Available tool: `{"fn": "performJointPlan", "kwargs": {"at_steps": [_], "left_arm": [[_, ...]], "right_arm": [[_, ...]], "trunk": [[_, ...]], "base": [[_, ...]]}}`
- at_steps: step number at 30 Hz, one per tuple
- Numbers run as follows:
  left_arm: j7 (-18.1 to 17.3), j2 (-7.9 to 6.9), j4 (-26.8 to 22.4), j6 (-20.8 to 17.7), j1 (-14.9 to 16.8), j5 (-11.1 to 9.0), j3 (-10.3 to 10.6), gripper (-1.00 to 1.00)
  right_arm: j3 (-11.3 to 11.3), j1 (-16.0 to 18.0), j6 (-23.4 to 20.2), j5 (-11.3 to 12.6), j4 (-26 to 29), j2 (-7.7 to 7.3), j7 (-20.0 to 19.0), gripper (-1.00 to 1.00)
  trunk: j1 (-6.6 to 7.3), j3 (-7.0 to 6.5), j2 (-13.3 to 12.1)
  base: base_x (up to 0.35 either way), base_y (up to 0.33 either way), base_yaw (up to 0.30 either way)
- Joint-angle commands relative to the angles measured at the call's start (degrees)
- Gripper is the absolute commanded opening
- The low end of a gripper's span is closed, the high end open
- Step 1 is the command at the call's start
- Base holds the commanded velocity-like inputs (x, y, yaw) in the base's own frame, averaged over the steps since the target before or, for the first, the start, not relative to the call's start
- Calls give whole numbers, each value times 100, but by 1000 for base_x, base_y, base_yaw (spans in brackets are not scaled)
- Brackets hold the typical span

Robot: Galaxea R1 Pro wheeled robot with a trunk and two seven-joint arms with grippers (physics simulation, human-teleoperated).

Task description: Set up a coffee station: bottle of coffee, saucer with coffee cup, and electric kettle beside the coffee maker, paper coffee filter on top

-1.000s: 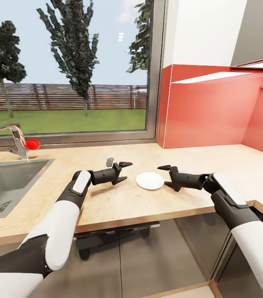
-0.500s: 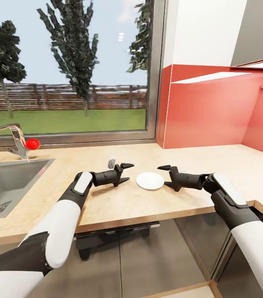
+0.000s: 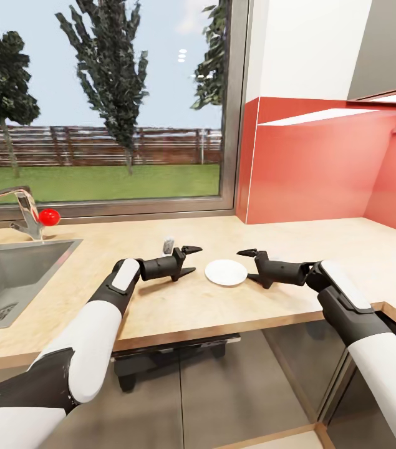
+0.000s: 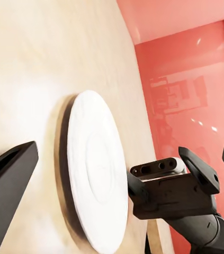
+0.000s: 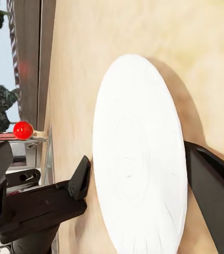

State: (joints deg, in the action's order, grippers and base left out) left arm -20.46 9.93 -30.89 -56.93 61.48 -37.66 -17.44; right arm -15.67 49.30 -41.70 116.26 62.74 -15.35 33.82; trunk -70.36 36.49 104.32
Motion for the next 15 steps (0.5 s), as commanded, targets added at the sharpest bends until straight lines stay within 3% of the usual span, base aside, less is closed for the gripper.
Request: {"fn": "performJointPlan", "kwargs": {"at_steps": [1, 15], "left_arm": [[-18, 7, 143, -2, 4, 269, -29, 100], [-19, 7, 136, 5, 4, 268, -31, 100]], "right_arm": [[-15, 1, -5, 86, -43, -3, 116, 100], [-15, 1, -5, 81, -43, -3, 116, 100]], "trunk": [[-1, 10, 1], [-1, 10, 1]], "base": [[0, -40, 0], [0, -139, 0]]}}
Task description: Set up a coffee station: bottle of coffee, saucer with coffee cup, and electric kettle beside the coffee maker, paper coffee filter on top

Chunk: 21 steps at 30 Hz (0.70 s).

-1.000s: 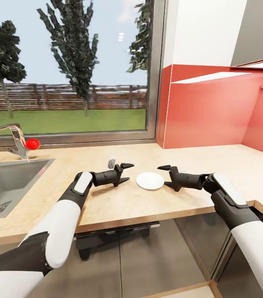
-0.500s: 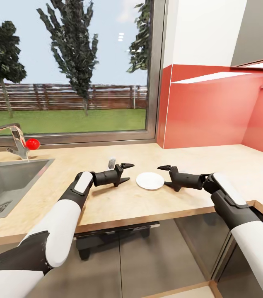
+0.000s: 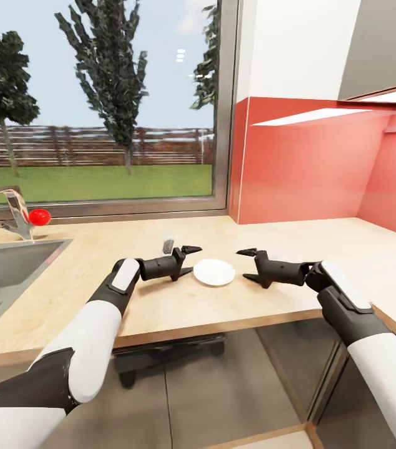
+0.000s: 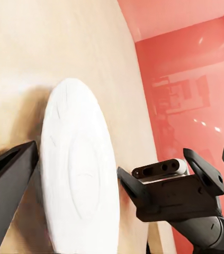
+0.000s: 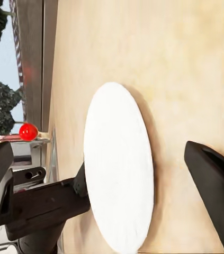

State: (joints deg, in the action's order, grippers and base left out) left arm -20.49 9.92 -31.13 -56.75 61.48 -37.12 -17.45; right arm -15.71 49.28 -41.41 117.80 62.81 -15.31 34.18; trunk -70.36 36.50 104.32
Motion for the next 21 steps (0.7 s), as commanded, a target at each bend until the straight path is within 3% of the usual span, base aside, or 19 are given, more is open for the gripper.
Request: {"fn": "performJointPlan", "kwargs": {"at_steps": [1, 12, 21], "left_arm": [[-16, 8, 159, -12, 1, 214, -30, 100], [-16, 8, 159, -17, 3, 214, -30, 100], [-16, 8, 159, -20, 2, 214, -30, 100]], "right_arm": [[-11, 3, -33, -73, -50, -7, 80, 100], [-15, 3, -33, -70, -139, 3, 80, 100], [-20, 3, -33, -65, -230, 133, 80, 100]], "trunk": [[-1, 9, 2], [-1, 9, 2], [-1, 9, 2]], "base": [[0, -188, 0], [0, -39, 0], [0, -1, 0]]}}
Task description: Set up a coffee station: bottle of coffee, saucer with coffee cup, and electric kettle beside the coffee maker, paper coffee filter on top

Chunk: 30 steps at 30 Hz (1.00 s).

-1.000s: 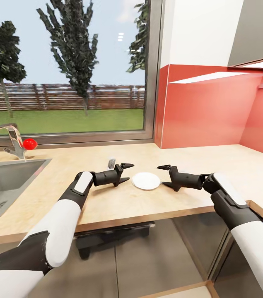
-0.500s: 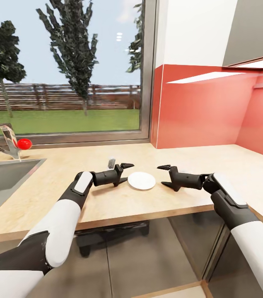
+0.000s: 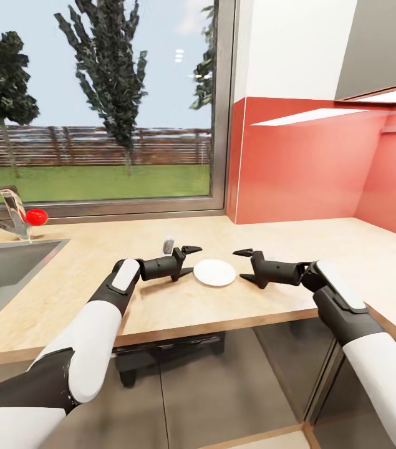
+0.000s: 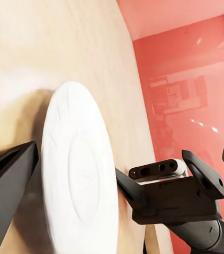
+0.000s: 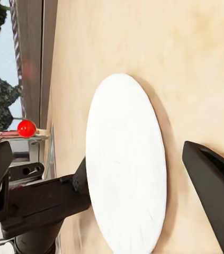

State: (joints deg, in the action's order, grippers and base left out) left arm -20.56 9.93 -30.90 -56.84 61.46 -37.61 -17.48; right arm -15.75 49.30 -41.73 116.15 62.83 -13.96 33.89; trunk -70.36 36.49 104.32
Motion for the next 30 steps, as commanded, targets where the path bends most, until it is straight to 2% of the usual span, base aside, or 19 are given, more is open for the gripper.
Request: {"fn": "performJointPlan", "kwargs": {"at_steps": [1, 30], "left_arm": [[-10, 7, 137, -10, 5, 263, -28, 100], [-10, 7, 128, -12, 6, 263, -28, 100]], "right_arm": [[-16, 1, -2, 100, -234, 1, 109, 100], [-10, 4, -2, 100, -231, 191, 105, 100]], "trunk": [[-1, 10, 2], [-1, 10, 2]], "base": [[0, 0, 0], [0, 0, 0]]}}
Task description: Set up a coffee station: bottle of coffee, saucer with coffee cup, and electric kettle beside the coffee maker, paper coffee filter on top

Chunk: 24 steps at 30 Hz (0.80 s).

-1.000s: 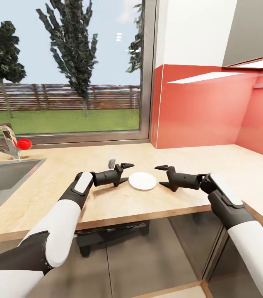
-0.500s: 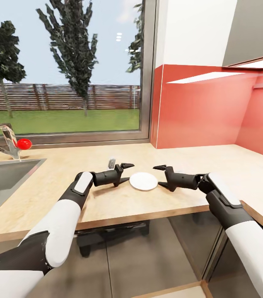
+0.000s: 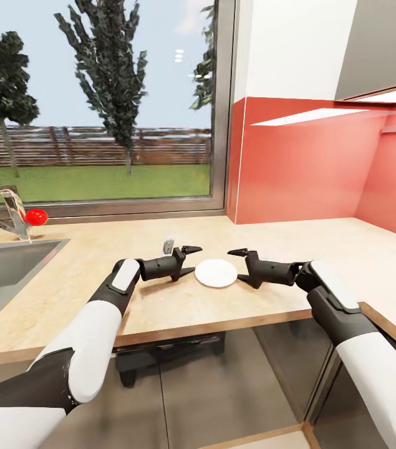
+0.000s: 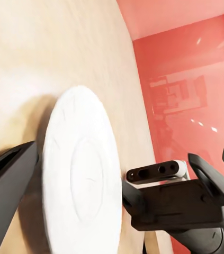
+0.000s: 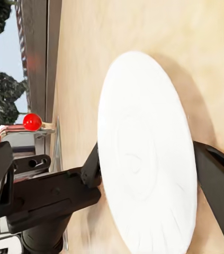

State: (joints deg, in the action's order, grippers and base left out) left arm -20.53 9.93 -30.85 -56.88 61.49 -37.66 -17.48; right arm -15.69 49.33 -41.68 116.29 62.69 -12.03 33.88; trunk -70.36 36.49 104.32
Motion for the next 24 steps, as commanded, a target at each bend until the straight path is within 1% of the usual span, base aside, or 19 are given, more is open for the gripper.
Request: {"fn": "performJointPlan", "kwargs": {"at_steps": [1, 3, 13, 18, 24], "left_arm": [[-13, 7, 123, -7, 2, 268, -27, 100], [-13, 7, 123, -7, 3, 268, -27, 100], [-13, 7, 121, -7, 4, 268, -27, 100], [-16, 7, 115, -9, 4, 268, -27, 100], [-20, 7, 114, -16, 4, 268, -27, 100]], "right_arm": [[-15, 2, -7, 86, -216, 12, 105, 100], [-14, 3, -9, 86, -215, 46, 103, 100], [-13, 6, -15, 86, -189, 81, 82, 100], [-13, 7, -16, 86, -187, 167, 76, 100], [-13, 7, -16, 88, -181, 199, 70, 100]], "trunk": [[-1, 9, 2], [-1, 9, 2], [-1, 9, 2], [-1, 9, 2], [-1, 9, 2]], "base": [[0, 0, 0], [0, 0, 0], [0, 0, 0], [0, 0, 0], [0, 0, 0]]}}
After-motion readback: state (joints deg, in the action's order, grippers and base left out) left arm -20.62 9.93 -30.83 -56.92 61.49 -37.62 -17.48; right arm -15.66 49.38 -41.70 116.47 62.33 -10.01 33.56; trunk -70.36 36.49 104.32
